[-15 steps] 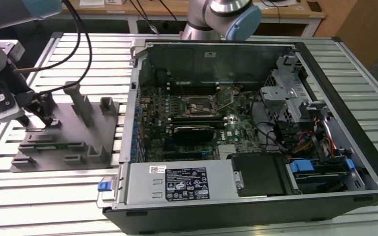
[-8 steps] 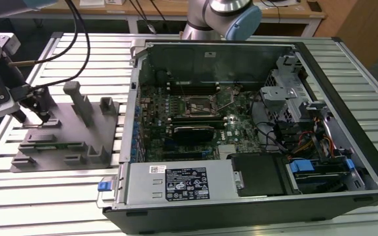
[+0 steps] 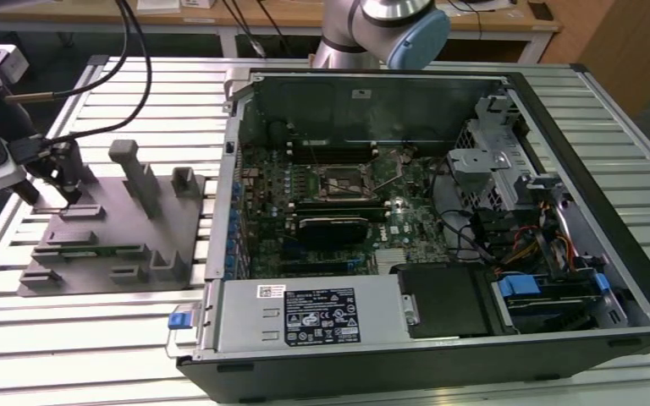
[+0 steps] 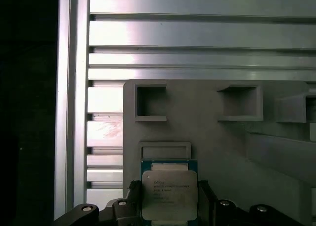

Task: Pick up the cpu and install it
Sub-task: 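Pick up the cpu and move it towards the insertion slot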

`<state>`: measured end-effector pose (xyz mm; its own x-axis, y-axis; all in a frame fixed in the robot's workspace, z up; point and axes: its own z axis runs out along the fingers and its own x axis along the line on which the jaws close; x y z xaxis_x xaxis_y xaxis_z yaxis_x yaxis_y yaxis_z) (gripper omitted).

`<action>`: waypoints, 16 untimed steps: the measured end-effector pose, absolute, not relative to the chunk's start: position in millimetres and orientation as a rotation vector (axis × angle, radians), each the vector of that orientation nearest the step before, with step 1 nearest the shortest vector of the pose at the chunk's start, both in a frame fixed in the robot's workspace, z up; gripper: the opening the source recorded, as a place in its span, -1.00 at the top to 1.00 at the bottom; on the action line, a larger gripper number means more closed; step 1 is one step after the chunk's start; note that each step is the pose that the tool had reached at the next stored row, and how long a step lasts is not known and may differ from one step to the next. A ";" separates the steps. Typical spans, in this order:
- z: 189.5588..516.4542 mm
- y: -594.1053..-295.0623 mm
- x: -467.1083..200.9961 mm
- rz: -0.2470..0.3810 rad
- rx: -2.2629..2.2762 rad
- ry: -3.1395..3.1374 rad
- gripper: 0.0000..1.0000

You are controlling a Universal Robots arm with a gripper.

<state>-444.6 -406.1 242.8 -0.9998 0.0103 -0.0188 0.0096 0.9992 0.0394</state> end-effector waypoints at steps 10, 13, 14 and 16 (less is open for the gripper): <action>261.3 -406.1 -444.5 0.061 0.015 3.122 -0.08; 268.8 -406.1 -444.5 0.061 0.015 3.122 -0.08; 271.5 -406.1 -444.6 0.061 0.016 3.122 -0.08; 276.8 -406.1 -444.6 0.062 0.015 3.122 -0.08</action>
<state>-444.6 -406.1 276.8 -0.9998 0.0103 -0.0190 0.0095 0.9992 0.0395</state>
